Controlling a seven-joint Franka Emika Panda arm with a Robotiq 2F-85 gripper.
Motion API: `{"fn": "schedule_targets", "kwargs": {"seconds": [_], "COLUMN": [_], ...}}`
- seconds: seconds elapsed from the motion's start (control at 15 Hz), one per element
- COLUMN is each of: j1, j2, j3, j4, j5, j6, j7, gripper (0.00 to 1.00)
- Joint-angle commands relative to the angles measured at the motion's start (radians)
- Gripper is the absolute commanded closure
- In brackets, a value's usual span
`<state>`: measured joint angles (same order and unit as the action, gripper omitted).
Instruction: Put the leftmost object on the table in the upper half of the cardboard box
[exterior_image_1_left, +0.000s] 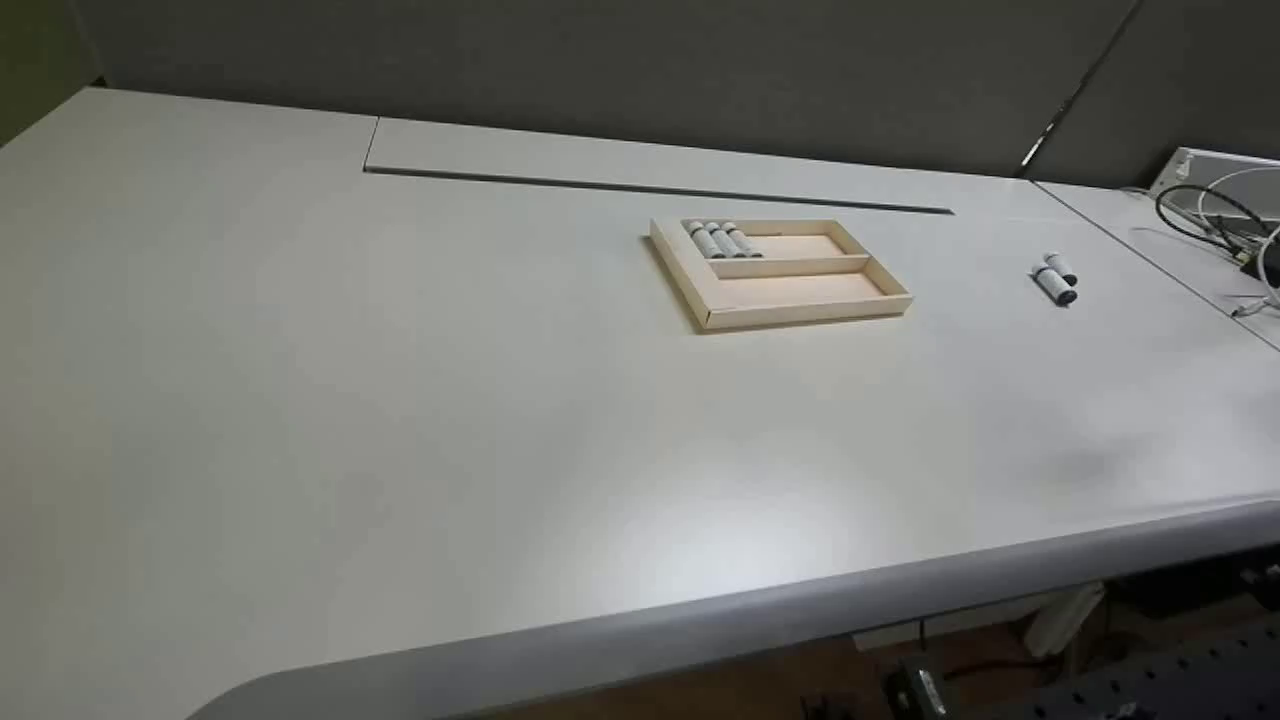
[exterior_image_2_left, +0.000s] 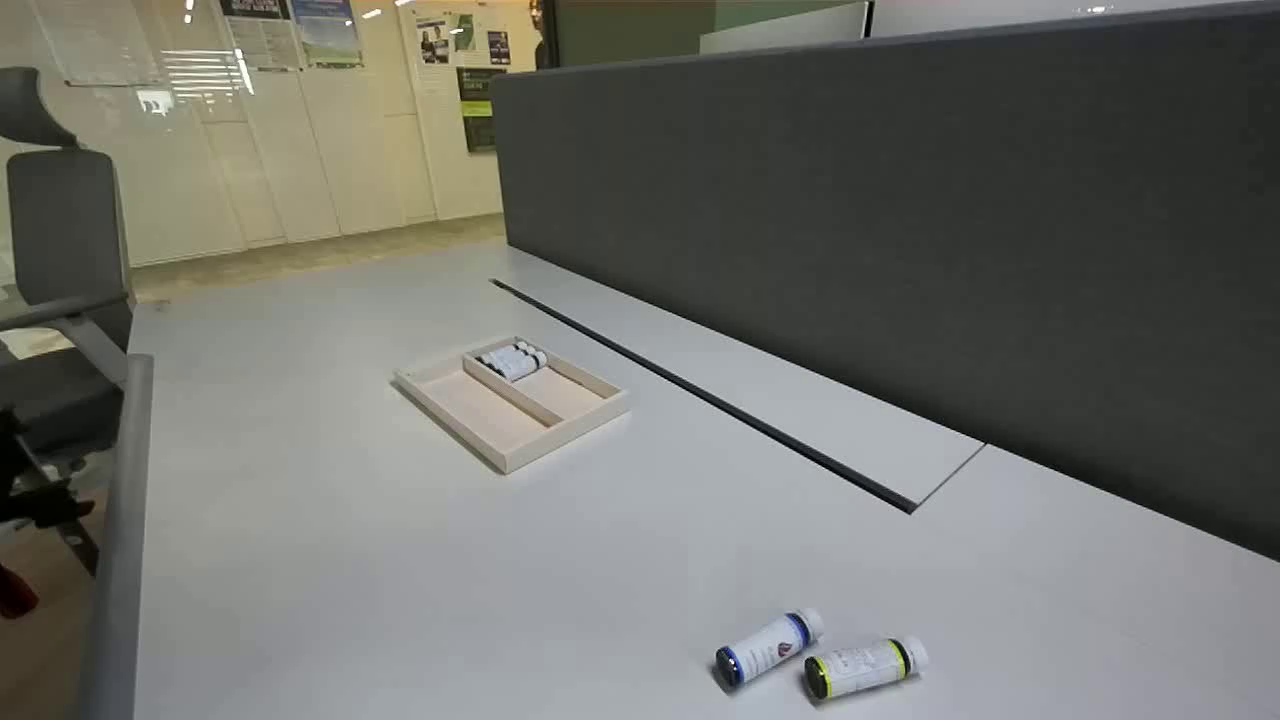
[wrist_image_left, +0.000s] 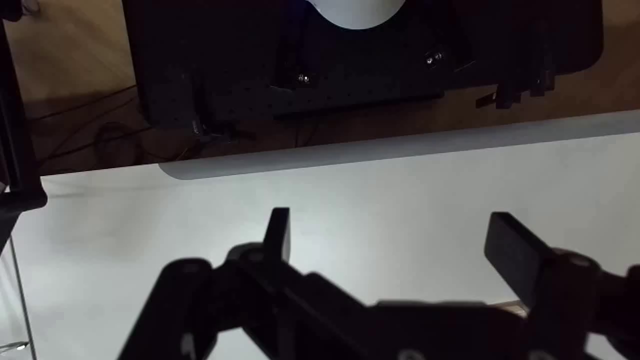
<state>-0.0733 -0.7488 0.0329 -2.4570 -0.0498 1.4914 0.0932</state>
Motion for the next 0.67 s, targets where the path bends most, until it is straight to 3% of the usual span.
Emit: {"fn": "schedule_targets", "kwargs": {"seconds": [0.0, 0.47, 0.6], "j1": [0.012, 0.012, -0.009], "j2": [0.001, 0.0, 0.018], "j3": [-0.009, -0.009, -0.047], "j4": [0.002, 0.002, -0.01], "j5": [-0.005, -0.005, -0.069], "j6": [0.0, 0.001, 0.103], "j7": [0.006, 0.006, -0.042], "gripper": [0.0, 0.0, 0.0]}}
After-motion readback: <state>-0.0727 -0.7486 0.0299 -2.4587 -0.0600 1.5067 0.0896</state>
